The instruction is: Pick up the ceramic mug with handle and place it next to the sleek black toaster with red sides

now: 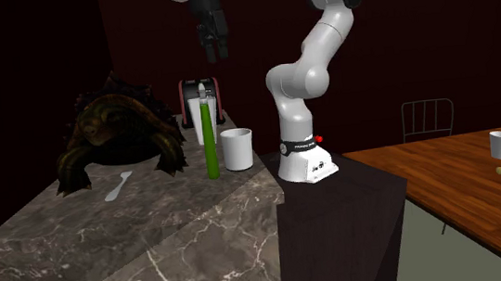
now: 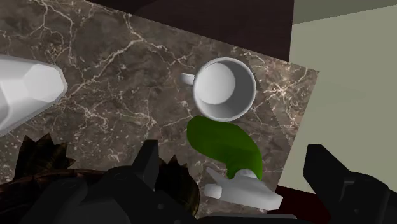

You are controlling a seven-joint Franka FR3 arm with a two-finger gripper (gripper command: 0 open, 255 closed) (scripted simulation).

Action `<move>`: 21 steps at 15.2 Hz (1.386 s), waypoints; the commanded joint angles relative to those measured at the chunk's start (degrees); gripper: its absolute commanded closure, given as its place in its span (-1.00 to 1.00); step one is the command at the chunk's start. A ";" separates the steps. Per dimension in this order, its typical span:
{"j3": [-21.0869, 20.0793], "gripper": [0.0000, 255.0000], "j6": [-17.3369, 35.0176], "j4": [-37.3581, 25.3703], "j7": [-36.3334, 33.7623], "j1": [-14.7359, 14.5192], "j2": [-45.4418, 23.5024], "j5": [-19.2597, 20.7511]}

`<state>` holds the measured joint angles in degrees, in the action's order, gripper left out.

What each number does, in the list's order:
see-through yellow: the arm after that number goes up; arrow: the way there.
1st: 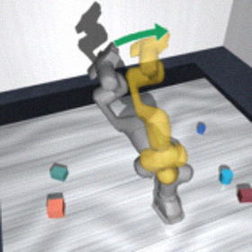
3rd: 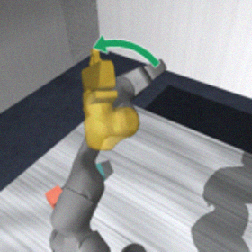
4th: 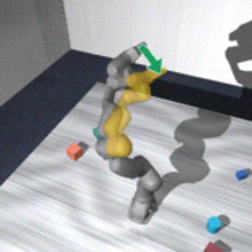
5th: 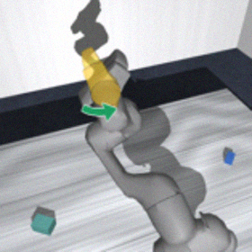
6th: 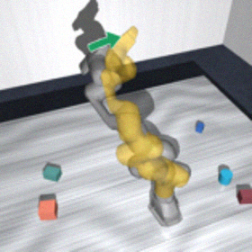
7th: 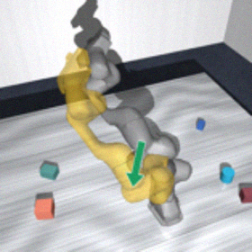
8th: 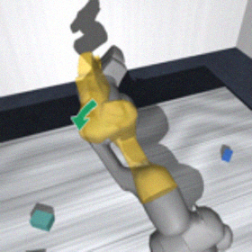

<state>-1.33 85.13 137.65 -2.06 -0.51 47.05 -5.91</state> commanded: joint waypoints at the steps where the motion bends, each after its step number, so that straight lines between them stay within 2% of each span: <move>1: 0.00 -1.00 0.00 0.00 0.00 0.00 0.00 0.00; 9: -9.58 -1.00 14.29 16.41 -10.10 -0.75 4.87 -3.51; 16: -19.93 -1.00 29.26 26.72 -20.00 -2.49 1.81 -7.95; 21: -20.76 -1.00 33.20 29.11 -19.99 -2.69 0.21 -8.71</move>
<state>-21.87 117.30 166.18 -22.02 -3.17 47.68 -14.42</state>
